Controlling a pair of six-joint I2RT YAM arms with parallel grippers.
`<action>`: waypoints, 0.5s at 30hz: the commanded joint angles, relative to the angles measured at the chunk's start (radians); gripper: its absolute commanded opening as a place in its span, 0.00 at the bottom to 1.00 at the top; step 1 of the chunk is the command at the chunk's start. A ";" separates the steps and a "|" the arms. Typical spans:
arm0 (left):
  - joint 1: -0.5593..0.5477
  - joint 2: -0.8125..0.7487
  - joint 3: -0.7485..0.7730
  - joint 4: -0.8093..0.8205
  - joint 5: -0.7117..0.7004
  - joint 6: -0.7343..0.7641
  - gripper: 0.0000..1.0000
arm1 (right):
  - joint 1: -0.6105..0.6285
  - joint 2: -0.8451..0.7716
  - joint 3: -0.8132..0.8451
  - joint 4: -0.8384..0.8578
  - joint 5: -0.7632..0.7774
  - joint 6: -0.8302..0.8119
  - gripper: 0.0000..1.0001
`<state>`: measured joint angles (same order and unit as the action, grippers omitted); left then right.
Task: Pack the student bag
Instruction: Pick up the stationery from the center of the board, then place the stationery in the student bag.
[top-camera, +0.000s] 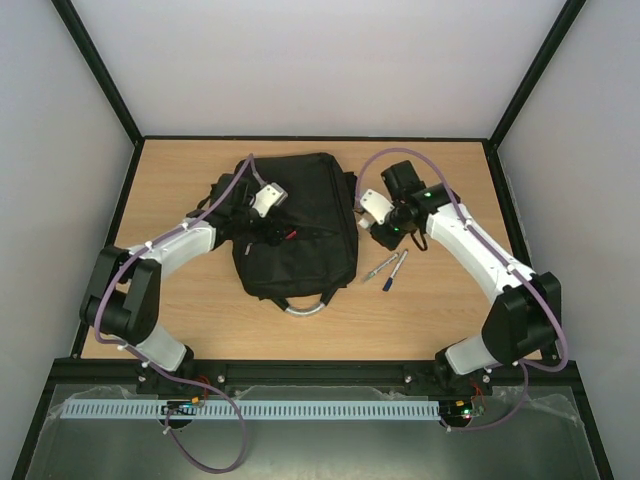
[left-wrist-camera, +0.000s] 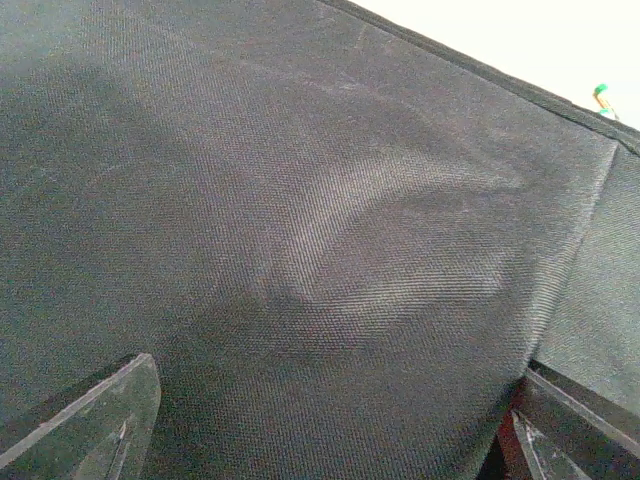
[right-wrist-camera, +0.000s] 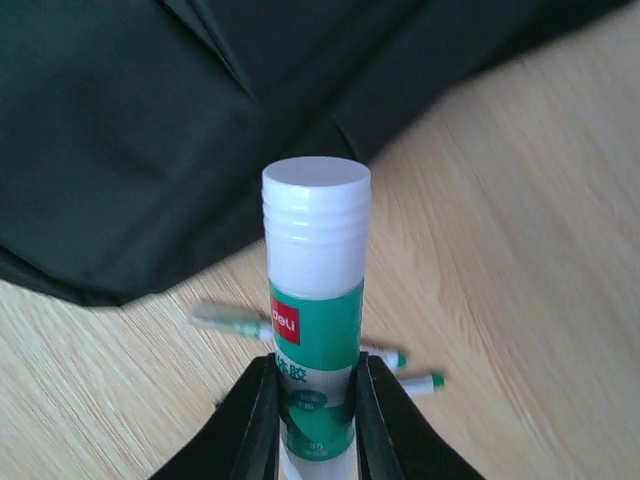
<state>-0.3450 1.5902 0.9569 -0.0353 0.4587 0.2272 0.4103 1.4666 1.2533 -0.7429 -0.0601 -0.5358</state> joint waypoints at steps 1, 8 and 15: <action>0.016 -0.047 0.002 -0.046 0.055 0.031 0.93 | 0.081 0.057 0.079 -0.025 -0.058 -0.030 0.12; 0.098 -0.032 0.104 -0.325 0.208 0.093 0.93 | 0.224 0.150 0.143 0.057 -0.055 -0.088 0.12; 0.222 -0.185 0.016 -0.365 0.292 0.048 0.93 | 0.343 0.257 0.208 0.120 -0.021 -0.107 0.12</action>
<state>-0.1673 1.5009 1.0073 -0.3244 0.6724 0.2874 0.6956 1.6737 1.4097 -0.6567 -0.1001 -0.6109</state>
